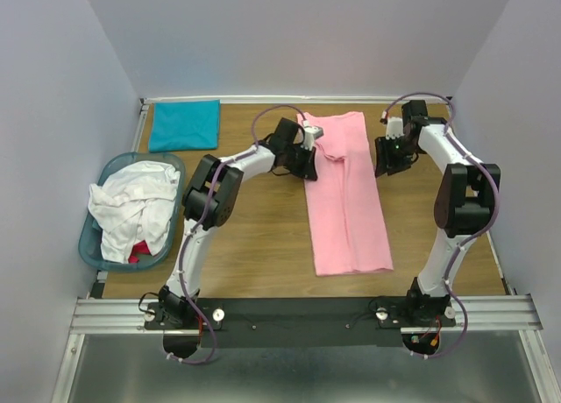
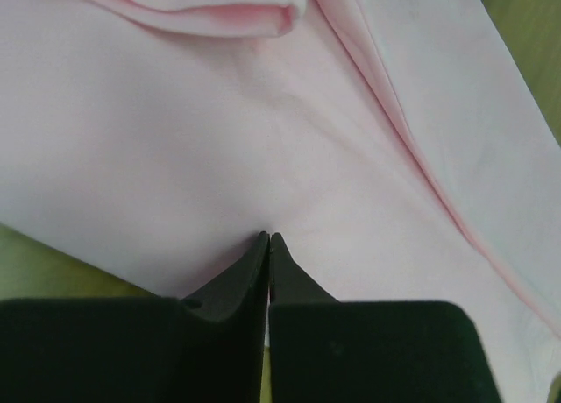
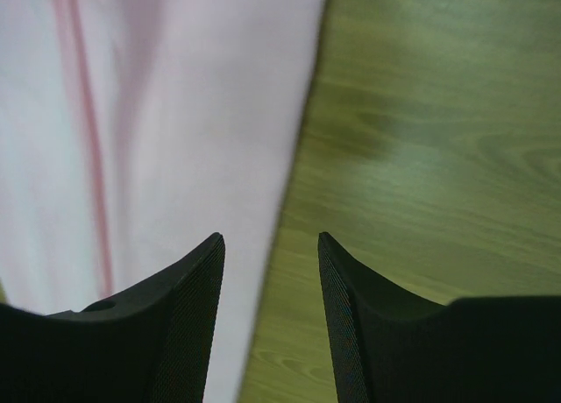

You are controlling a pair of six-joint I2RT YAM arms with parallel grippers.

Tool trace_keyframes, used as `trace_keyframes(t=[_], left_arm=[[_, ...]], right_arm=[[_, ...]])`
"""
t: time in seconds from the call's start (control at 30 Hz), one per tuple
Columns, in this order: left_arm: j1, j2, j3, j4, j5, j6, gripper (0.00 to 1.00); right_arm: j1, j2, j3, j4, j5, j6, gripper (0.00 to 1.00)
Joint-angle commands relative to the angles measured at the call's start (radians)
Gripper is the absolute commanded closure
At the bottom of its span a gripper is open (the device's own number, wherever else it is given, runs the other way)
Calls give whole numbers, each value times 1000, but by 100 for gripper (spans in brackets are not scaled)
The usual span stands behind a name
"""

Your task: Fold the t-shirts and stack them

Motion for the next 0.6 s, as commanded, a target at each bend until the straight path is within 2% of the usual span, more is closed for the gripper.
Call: trace_keyframes(t=[0.0, 0.13, 0.27, 0.57], left_arm=[[109, 59, 52, -147, -112, 108, 91], [154, 67, 72, -174, -89, 128, 91], [165, 36, 84, -171, -75, 131, 90], [191, -123, -42, -103, -44, 107, 87]], right_arm=[[5, -33, -48, -46, -44, -55, 45], [4, 10, -30, -20, -82, -33, 45], [28, 102, 71, 14, -123, 26, 47], [85, 231, 234, 41, -162, 85, 48]])
